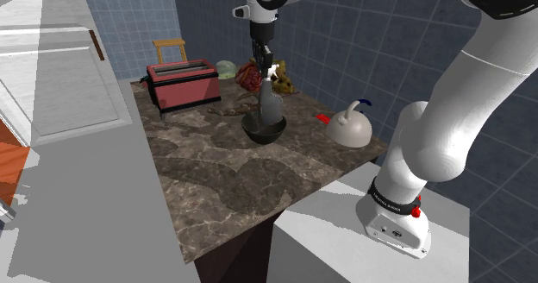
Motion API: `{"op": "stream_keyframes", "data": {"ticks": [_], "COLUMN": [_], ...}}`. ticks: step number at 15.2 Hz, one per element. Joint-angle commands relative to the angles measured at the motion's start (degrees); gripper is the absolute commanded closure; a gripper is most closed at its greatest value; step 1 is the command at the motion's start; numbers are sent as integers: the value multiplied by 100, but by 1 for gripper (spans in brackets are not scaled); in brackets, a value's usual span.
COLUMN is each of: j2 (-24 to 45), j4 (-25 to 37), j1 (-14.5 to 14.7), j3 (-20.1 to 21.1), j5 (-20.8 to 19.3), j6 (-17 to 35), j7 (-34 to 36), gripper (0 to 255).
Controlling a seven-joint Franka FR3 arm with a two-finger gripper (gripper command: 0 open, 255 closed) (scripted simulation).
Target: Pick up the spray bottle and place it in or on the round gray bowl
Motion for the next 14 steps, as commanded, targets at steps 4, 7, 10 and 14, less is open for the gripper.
{"op": "stream_keyframes", "data": {"ticks": [4,7,10,14], "j2": [0,-36,-41,-41], "j4": [0,347,684,683], "j1": [0,16,30,30], "j3": [0,26,47,47], "j5": [0,9,19,20], "j6": [0,-383,-726,-726], "j7": [0,-3,-8,-8], "gripper": [0,0,0,0]}}
